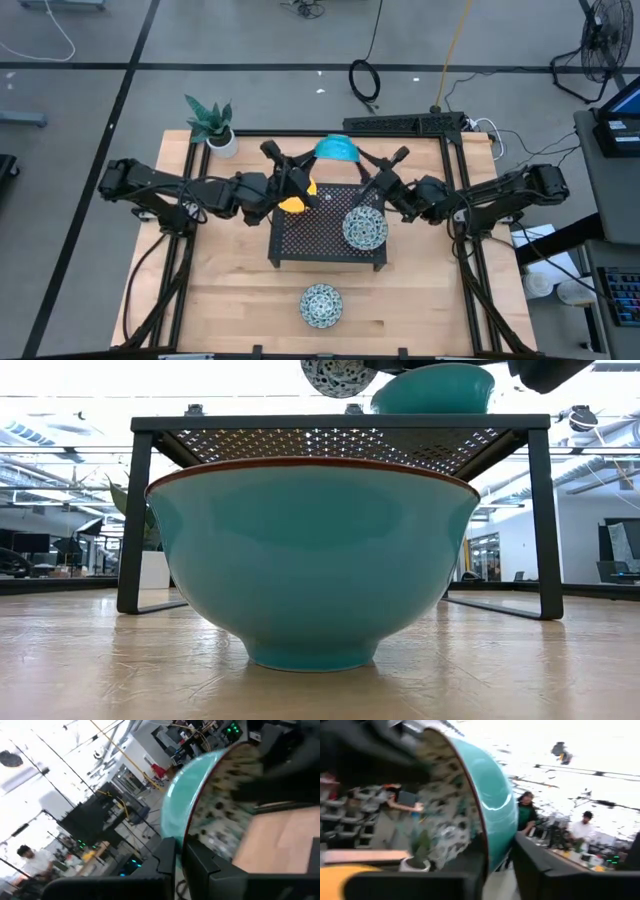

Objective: Pick & Place Mini bowls
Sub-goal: Stack the left white patterned bowl on top of the white patterned bowl

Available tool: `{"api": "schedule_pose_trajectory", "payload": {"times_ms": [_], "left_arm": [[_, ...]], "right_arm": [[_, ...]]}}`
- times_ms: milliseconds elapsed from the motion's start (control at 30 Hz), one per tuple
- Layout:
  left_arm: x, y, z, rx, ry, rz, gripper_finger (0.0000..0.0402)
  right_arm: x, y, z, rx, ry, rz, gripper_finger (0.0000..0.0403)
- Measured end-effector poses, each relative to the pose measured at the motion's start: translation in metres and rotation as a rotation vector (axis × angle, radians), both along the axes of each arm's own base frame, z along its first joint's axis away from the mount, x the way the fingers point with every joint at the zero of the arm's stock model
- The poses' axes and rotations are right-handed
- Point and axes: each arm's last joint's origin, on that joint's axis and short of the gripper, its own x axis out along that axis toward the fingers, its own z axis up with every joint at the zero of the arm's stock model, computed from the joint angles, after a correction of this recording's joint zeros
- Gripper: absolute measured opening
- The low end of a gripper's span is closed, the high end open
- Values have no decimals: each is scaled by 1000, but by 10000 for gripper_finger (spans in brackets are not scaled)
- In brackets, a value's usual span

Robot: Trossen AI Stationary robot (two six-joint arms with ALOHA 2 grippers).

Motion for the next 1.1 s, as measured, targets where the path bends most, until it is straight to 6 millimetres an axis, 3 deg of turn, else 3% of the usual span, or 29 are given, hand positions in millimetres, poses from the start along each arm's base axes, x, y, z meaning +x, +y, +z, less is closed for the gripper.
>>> {"api": "schedule_pose_trajectory", "payload": {"times_ms": [133, 533, 767, 933, 1100], "left_arm": [[1, -5, -4, -52, -30, -34, 50], [-3, -36, -4, -222, -142, -243, 109], [-15, -72, 0, -221, -147, -312, 111], [-37, -101, 6, -172, -129, -233, 112], [-68, -133, 8, -83, -51, -48, 113]], "right_arm": [[-2, -1, 5, -49, 1, -37, 12], [-6, 0, 3, -81, 102, -46, 0], [-4, 3, 12, -4, 198, -32, 0], [0, 11, 61, 53, 293, -40, 0], [0, 15, 118, 192, 346, 36, 0]]}}
